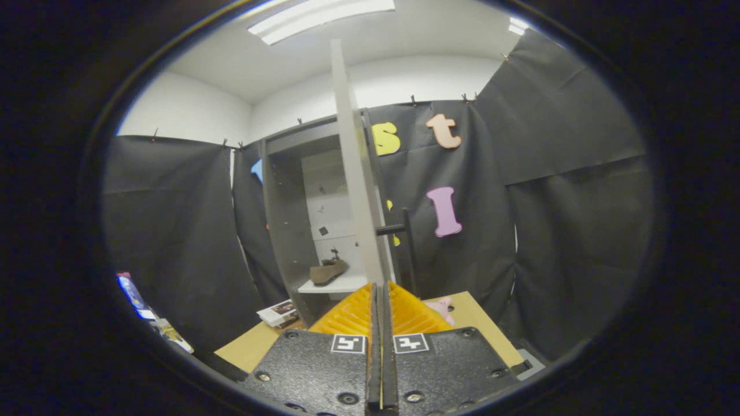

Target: Open the shoe cabinet door, grab the shoes and put them into the shoe cabinet, then close the shoe cabinet door.

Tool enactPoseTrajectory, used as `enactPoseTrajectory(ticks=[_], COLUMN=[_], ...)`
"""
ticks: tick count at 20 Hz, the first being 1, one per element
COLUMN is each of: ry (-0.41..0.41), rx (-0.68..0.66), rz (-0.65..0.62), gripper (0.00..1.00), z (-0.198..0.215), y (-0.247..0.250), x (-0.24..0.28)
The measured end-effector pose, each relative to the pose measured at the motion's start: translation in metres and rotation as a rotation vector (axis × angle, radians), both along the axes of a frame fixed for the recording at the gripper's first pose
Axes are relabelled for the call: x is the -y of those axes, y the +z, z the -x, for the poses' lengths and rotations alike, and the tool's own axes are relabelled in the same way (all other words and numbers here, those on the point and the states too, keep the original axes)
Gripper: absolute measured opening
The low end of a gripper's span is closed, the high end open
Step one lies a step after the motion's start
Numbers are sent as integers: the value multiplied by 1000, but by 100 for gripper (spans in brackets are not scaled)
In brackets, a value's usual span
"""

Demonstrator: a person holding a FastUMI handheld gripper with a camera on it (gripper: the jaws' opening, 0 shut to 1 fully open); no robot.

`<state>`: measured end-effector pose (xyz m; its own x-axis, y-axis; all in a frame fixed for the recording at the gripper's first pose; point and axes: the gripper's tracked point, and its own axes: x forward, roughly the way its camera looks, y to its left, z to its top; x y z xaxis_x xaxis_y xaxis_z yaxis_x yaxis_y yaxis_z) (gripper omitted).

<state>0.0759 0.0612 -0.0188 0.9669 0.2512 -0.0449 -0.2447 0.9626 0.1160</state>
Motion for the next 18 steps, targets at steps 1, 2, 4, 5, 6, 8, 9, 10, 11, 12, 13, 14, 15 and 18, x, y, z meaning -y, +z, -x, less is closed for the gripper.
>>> enactPoseTrajectory(ticks=[1, 2, 4, 5, 6, 8, 9, 10, 11, 12, 13, 14, 15, 18], ry=[22, 13, -63, -82, -80, -76, -71, -75, -86, -84, -68, -55, -58, -109], rx=[31, 53, 62, 60, 66, 70, 79, 83, 90, 92, 89, 87, 92, 87], rz=[28, 50, 50, 42, 29, 65, 84, 99, 97, 94, 90, 78, 56, 69], gripper=[12, 18, 59, 79, 100, 100, 100, 100, 100, 100, 100, 100, 100, 100], z=[1, 0, -5, -5, -5, -6, -8, -10, -12, -12, -13, -11, -12, -21], y=[1, 0, -4, -6, -4, -9, -11, -14, -15, -15, -17, -19, -19, -26], x=[-1, 4, 14, 15, 9, 8, 10, 13, 15, 11, 7, 4, 1, 7])
